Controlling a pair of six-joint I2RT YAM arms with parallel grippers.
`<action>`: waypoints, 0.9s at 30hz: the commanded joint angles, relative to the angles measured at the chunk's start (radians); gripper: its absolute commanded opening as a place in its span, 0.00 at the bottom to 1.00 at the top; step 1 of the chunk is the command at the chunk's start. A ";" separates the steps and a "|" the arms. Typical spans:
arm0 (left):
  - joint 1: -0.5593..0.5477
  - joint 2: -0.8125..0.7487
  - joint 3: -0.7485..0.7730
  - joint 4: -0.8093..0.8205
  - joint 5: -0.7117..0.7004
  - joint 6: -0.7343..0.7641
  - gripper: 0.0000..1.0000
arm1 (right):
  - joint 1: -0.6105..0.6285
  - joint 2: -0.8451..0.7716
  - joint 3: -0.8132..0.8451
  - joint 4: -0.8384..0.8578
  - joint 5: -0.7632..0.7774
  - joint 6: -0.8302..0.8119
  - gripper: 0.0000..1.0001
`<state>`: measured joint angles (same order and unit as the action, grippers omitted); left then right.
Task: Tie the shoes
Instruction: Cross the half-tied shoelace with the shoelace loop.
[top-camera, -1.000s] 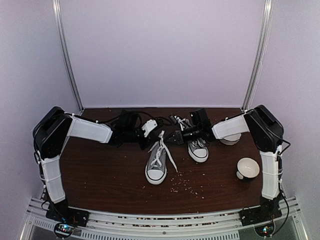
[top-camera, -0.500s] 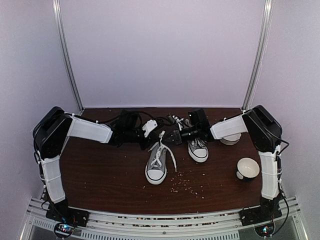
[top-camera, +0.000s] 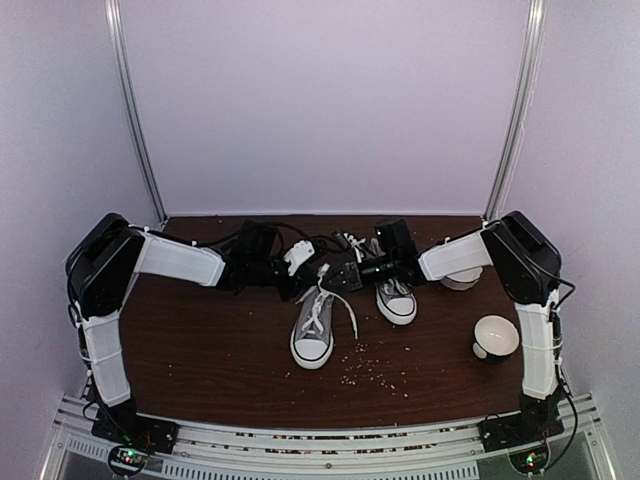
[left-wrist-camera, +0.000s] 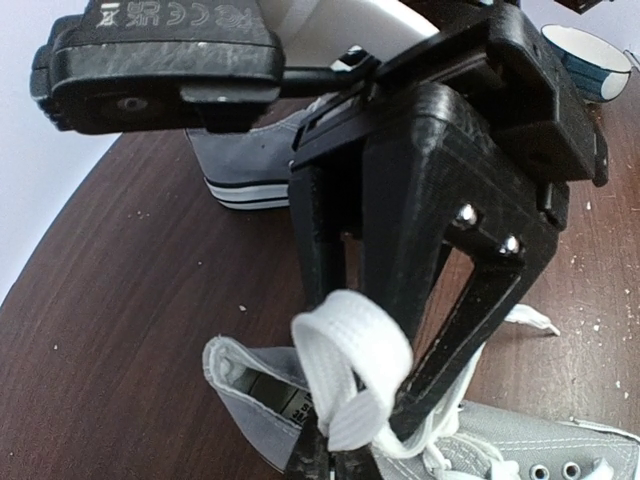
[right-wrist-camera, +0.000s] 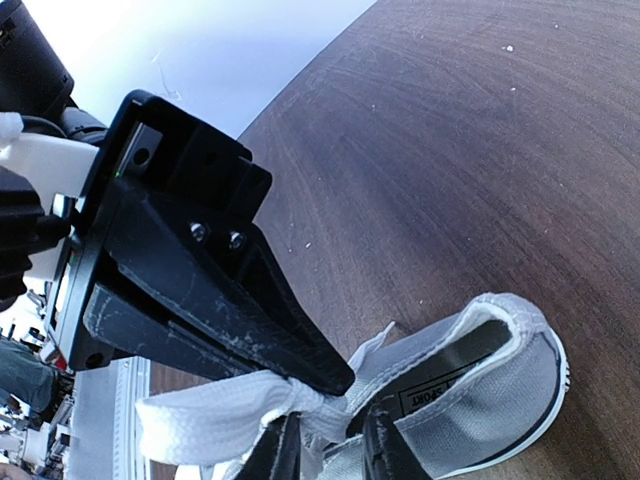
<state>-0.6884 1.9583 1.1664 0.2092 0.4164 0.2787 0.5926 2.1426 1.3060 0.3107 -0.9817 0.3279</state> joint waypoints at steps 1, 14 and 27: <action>-0.010 -0.002 0.015 0.033 0.048 0.007 0.00 | 0.009 0.015 0.032 0.059 0.001 0.027 0.23; -0.009 -0.013 -0.001 0.046 0.036 -0.008 0.00 | -0.037 -0.062 -0.037 -0.004 0.044 -0.032 0.00; -0.008 -0.012 0.002 0.030 0.040 -0.006 0.00 | -0.047 -0.081 -0.053 -0.042 0.052 -0.064 0.00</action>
<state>-0.6941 1.9583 1.1664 0.2146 0.4339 0.2783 0.5518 2.1132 1.2648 0.2790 -0.9550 0.2836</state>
